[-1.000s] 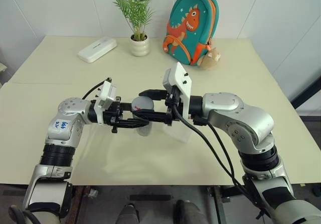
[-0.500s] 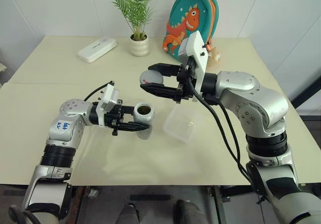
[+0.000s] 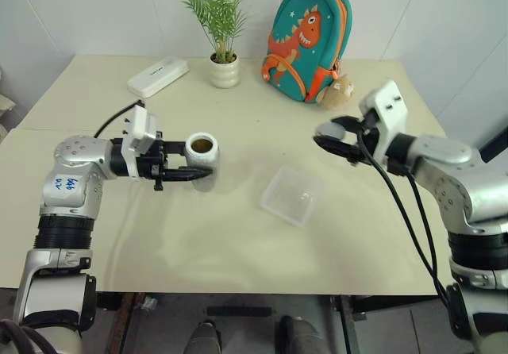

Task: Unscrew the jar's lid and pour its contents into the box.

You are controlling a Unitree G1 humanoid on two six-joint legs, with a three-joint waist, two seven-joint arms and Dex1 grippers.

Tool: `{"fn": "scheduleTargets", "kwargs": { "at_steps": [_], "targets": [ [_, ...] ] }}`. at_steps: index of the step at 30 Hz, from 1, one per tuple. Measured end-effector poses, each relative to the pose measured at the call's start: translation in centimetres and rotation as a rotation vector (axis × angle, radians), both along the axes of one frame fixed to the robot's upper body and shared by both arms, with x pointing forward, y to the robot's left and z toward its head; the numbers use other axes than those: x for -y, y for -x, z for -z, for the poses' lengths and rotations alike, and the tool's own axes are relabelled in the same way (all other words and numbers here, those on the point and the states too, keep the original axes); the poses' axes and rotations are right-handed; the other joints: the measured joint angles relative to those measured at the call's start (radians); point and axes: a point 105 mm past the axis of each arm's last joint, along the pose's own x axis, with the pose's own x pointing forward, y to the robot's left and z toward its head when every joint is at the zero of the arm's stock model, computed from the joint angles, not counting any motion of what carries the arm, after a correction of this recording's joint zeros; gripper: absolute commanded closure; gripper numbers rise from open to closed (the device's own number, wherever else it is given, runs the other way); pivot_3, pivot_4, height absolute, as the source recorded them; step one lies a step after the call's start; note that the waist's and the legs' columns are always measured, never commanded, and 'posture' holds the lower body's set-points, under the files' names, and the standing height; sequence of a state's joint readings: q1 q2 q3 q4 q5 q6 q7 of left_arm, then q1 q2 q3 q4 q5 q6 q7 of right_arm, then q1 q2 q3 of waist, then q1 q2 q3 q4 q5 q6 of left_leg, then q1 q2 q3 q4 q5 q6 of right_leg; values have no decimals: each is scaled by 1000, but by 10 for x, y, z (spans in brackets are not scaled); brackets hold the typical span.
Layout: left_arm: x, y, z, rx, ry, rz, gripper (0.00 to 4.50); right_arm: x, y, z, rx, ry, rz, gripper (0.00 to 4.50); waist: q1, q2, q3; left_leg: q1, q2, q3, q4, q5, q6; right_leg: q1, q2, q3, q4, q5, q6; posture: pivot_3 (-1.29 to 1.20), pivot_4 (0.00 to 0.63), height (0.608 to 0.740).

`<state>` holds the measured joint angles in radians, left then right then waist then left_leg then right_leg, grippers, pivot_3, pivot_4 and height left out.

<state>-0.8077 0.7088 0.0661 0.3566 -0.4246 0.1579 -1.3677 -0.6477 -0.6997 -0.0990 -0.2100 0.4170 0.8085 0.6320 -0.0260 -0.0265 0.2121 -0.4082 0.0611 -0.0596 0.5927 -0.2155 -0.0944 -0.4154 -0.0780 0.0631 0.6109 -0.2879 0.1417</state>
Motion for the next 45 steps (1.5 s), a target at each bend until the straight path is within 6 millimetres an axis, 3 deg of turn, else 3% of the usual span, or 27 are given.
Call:
{"fn": "scheduleTargets", "kwargs": {
  "at_steps": [3,5,11,13,15,19,22,24,26,31,35,40,45],
  "targets": [
    [-3,-13,-6,78,1,-56,2581,37,11,45,-114,-16,162,1888,2,0,0,0,1,1,0,0,0,0,0,-1,0,0,0,0,150,740],
    [-1,-18,-11,124,4,-67,2581,50,19,71,-183,-25,233,1888,1,0,0,0,1,1,1,0,0,0,0,0,0,0,0,0,150,740],
    [18,-29,-17,236,8,-50,2581,62,36,103,-231,-92,327,1888,-5,1,0,3,2,3,1,0,0,2,1,1,2,0,0,0,150,740],
    [28,-35,-13,272,-19,-49,2581,60,41,121,-266,-139,342,1191,-1,1,0,2,1,3,3,1,0,2,1,1,1,0,1,0,150,740],
    [38,-40,-6,307,-63,-40,2581,57,42,131,-290,-176,346,835,-1,1,0,1,1,3,4,1,0,2,1,2,0,2,2,0,150,740],
    [50,-46,1,374,-121,-18,2581,59,44,132,-276,-176,350,122,-1,1,0,2,1,4,3,1,0,2,2,3,0,2,2,0,150,740],
    [60,-48,-3,484,-179,3,2581,57,54,129,-241,-188,300,39,1,1,0,1,1,4,2,0,-1,2,2,3,-1,2,2,0,150,740],
    [65,-49,-5,554,-213,15,2581,51,60,119,-202,-207,238,39,2,1,0,1,1,4,3,0,-1,2,2,3,-2,2,3,0,150,740],
    [74,-52,-6,659,-287,17,2581,48,78,104,-179,-185,118,39,5,1,1,1,1,4,3,-1,-2,3,2,3,-3,2,4,0,150,740],
    [100,-61,-26,948,-400,-20,2581,30,116,42,-56,-198,-194,39,8,-1,2,1,1,4,5,-2,-4,5,2,3,-7,2,6,0,150,740],
    [120,-66,-42,1162,-451,-50,2581,40,128,37,-87,-134,-244,39,17,-1,2,1,1,5,5,-2,-4,6,2,4,-10,3,7,0,150,740],
    [140,-69,-27,1375,-534,3,2581,53,138,29,-109,-46,-262,39,28,-2,2,1,1,7,5,-4,-5,5,2,6,-11,2,8,0,150,740],
    [169,-53,-7,1565,-504,192,2581,58,134,26,-88,-33,-214,39,35,-3,3,0,1,10,5,-4,-8,5,2,8,-14,2,8,0,150,740]
  ]
}}
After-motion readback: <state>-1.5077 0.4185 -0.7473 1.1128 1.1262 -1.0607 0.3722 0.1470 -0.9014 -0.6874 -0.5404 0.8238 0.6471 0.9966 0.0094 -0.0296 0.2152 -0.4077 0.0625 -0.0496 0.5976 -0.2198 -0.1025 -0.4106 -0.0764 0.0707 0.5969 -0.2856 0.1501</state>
